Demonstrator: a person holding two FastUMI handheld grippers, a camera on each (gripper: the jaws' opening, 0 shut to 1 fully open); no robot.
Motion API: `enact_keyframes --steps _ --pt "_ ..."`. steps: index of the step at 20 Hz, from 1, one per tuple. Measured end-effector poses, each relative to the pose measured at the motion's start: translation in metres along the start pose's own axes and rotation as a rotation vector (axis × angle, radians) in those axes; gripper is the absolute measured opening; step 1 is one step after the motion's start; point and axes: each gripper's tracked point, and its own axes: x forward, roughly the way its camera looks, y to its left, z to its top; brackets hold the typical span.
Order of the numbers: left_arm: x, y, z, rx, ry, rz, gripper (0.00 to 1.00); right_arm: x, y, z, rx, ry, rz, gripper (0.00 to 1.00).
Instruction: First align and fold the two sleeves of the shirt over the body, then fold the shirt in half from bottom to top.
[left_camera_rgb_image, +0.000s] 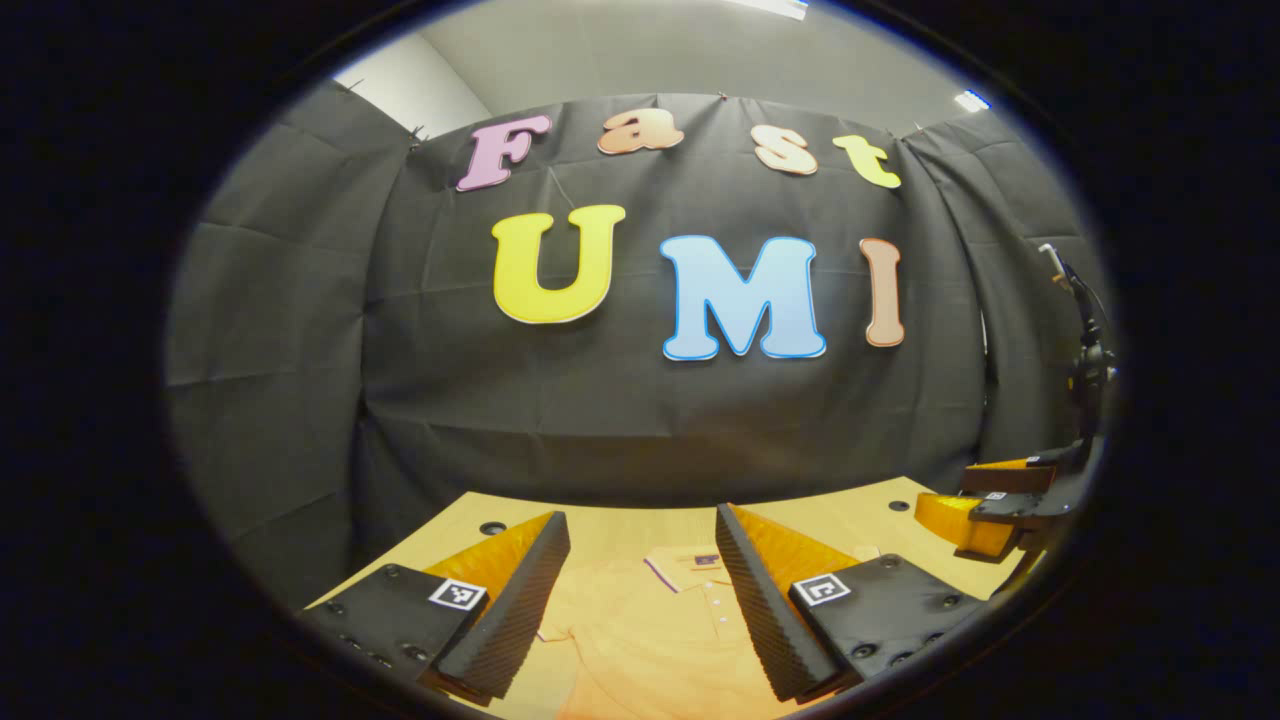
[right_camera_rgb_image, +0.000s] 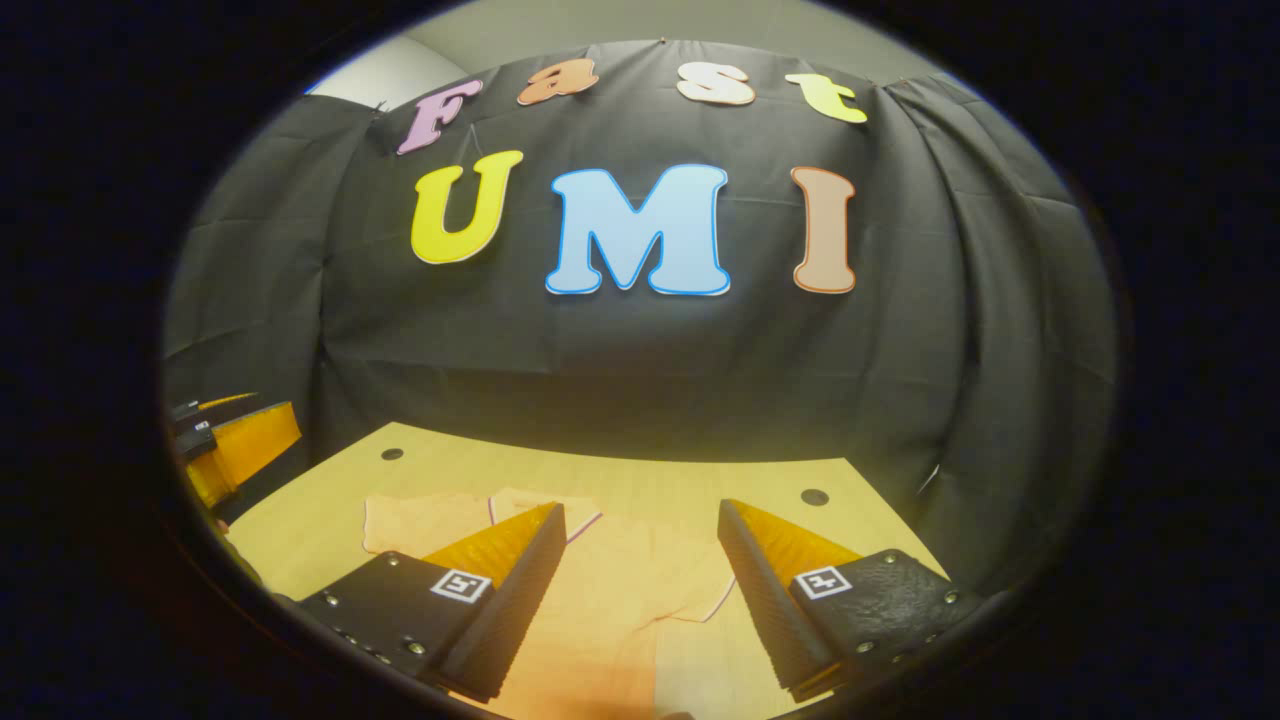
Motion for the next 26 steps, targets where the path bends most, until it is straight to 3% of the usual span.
enact_keyframes --steps 5,13,21,26 --pt "0.003 -0.003 -0.003 -0.002 0.012 -0.001 0.96 0.023 -0.012 -0.013 0.007 0.037 -0.023 0.95" --pt "-0.014 0.023 -0.010 -0.026 0.057 0.077 0.96 0.105 -0.059 -0.087 0.059 0.250 -0.146 0.95" --pt "-0.022 0.025 -0.012 -0.029 0.064 0.090 0.95 0.151 -0.081 -0.154 0.147 0.439 -0.175 0.95" --pt "-0.030 0.030 -0.015 -0.031 0.070 0.115 0.95 0.179 -0.094 -0.192 0.140 0.560 -0.190 0.95"
